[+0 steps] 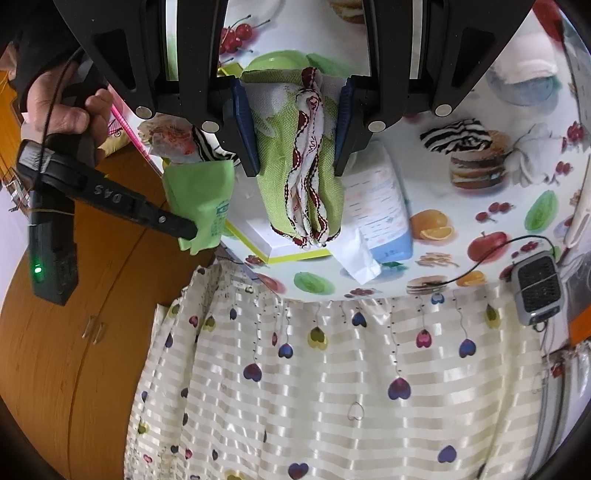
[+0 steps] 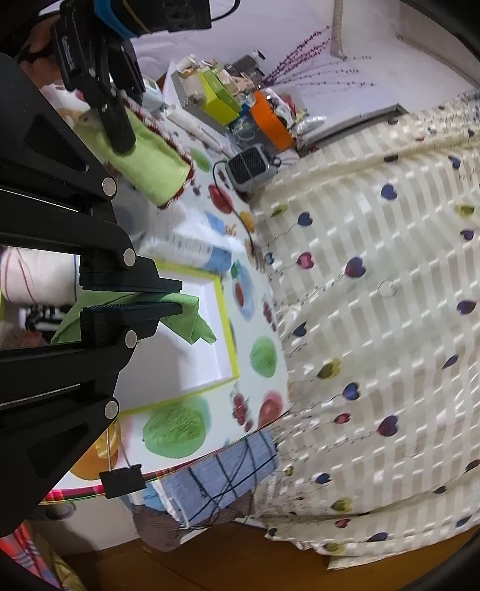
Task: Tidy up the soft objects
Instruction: 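Lower both tools into the box and open them, releasing the green cloths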
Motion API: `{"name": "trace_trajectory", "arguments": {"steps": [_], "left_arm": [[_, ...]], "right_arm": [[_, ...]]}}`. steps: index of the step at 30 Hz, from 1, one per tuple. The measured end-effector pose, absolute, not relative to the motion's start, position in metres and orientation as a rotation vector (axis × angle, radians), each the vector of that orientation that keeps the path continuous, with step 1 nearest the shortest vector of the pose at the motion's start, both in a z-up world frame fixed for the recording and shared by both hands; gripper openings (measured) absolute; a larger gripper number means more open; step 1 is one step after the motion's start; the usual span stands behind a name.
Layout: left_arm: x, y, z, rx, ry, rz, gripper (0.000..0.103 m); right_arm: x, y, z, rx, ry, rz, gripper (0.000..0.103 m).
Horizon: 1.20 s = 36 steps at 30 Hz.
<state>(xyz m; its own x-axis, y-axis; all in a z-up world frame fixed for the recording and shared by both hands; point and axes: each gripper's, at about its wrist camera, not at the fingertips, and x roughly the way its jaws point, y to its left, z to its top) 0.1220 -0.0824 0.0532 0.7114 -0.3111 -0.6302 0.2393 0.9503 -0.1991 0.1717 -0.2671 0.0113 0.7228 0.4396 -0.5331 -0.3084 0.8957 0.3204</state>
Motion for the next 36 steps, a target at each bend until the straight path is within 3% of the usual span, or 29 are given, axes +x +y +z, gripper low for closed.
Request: {"name": "trace_trajectory", "arguments": {"steps": [11, 13, 18, 36], "left_arm": [[0.150, -0.115, 0.047, -0.062, 0.743, -0.349, 0.037], [0.155, -0.121, 0.044, -0.059, 0.751, -0.354, 0.037], [0.163, -0.135, 0.040, -0.045, 0.767, -0.373, 0.037], [0.190, -0.161, 0.024, -0.028, 0.817, -0.381, 0.044]], "right_arm": [[0.202, -0.291, -0.027, 0.252, 0.746, 0.355, 0.006], [0.201, -0.293, -0.027, 0.237, 0.743, 0.341, 0.012], [0.195, -0.302, -0.020, 0.246, 0.695, 0.332, 0.040], [0.177, -0.321, -0.014, 0.296, 0.657, 0.341, 0.040]]}}
